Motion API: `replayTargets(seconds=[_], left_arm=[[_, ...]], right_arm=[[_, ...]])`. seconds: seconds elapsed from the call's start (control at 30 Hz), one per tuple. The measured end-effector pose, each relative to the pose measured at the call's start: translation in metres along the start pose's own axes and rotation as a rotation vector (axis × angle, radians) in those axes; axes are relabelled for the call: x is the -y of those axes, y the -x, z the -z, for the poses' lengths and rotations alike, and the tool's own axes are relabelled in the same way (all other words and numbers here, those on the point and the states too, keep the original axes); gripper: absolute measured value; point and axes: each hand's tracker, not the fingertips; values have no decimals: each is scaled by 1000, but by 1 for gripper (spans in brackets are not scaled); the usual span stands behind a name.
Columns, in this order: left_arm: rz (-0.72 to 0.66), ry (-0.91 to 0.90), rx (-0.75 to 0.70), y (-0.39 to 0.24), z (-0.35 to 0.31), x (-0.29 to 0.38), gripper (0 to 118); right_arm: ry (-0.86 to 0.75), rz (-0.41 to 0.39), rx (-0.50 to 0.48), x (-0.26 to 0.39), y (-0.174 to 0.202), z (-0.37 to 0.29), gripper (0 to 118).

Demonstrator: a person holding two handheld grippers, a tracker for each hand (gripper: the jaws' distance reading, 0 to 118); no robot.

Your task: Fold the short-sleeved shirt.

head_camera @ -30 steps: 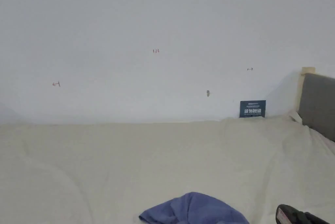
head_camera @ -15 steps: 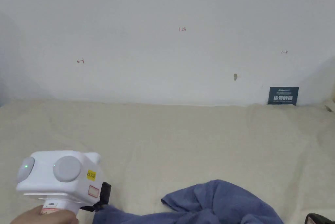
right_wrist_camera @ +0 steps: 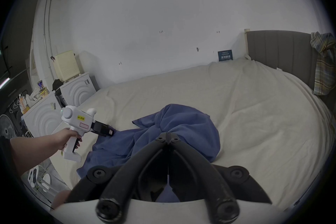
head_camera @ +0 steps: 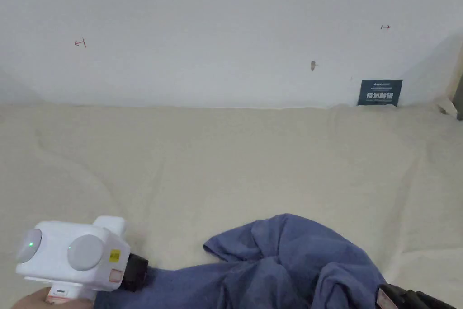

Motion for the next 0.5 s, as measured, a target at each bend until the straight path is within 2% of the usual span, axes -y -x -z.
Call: replayTargets(seconds=[0.03, 0.07, 0.13, 0.17, 0.3, 0.37, 0.5], left_arm=[[52, -12, -7, -9, -6, 4, 11], [100, -17, -1, -17, -9, 7, 4], [153, 20, 83, -18, -10, 12, 4], [135, 44, 108, -19, -9, 16, 4], [44, -26, 67, -13, -17, 23, 4], [-26, -42, 89, -5, -21, 25, 4], [-66, -69, 75, -2, -27, 21, 4]], right_arm=[[5, -3, -4, 1, 1, 3, 0], [6, -6, -9, 1, 2, 4, 0], [0, -13, -14, -2, 4, 9, 0], [-2, -17, -21, -8, 4, 11, 0], [-61, -45, -23, -59, -8, 36, 0], [33, -34, -30, -93, -20, 68, 0], [415, 53, 29, -143, -45, 169, 1]])
